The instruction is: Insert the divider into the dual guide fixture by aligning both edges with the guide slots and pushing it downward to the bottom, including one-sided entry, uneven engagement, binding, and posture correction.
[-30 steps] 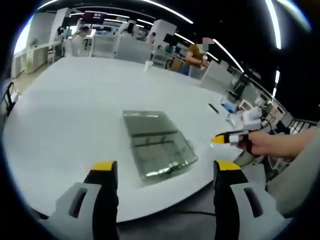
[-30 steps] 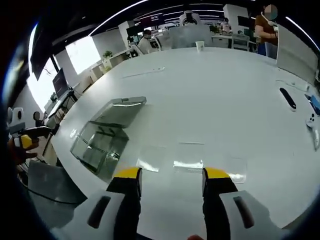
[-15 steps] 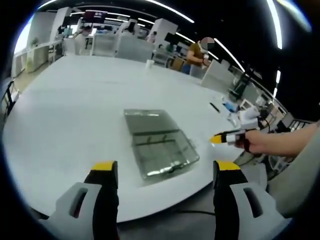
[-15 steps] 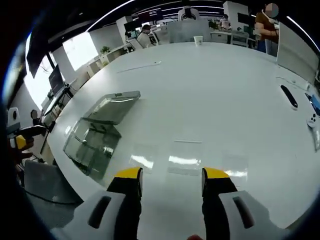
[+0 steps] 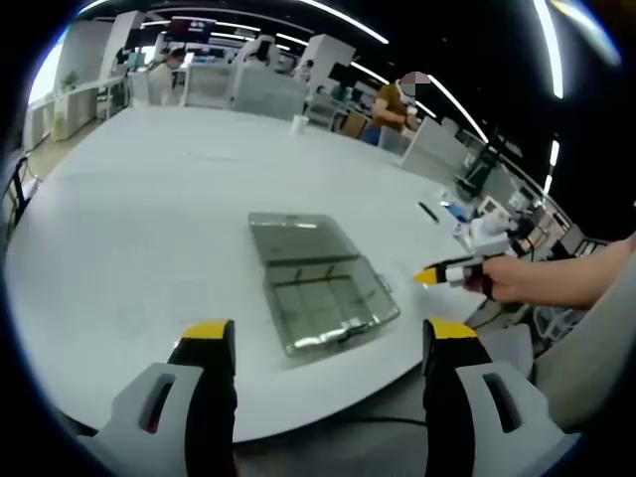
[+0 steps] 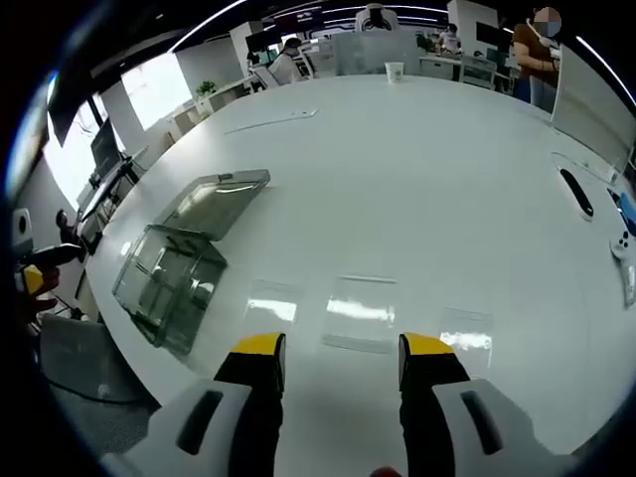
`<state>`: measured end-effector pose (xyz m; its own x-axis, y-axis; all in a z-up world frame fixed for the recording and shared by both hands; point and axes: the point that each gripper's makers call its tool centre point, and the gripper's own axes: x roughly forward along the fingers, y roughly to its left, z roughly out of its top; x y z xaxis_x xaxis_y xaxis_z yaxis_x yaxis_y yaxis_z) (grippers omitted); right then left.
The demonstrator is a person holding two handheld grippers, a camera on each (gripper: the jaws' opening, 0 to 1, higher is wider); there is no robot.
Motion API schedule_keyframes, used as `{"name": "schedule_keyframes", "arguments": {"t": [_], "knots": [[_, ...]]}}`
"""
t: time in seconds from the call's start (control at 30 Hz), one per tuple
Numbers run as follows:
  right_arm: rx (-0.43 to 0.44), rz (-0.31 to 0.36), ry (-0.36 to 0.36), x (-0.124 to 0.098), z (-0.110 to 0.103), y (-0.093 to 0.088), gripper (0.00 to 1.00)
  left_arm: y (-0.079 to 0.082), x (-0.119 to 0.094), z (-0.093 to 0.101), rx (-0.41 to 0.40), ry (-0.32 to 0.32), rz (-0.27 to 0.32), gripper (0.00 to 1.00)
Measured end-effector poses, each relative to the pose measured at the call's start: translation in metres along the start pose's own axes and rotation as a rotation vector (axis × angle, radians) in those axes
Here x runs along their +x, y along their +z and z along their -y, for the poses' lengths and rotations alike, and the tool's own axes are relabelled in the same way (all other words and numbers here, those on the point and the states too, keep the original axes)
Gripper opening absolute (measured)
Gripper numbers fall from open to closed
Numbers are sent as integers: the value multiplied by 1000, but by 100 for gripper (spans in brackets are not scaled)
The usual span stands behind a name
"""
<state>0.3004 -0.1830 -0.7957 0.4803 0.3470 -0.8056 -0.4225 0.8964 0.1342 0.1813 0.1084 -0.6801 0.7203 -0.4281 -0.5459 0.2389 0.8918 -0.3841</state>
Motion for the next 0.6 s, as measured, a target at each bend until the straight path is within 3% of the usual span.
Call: {"name": "schedule_keyframes", "arguments": {"t": [0.6], "knots": [[-4, -42, -18, 11, 4, -8, 41, -4, 3, -3, -12, -2, -8, 74]]}}
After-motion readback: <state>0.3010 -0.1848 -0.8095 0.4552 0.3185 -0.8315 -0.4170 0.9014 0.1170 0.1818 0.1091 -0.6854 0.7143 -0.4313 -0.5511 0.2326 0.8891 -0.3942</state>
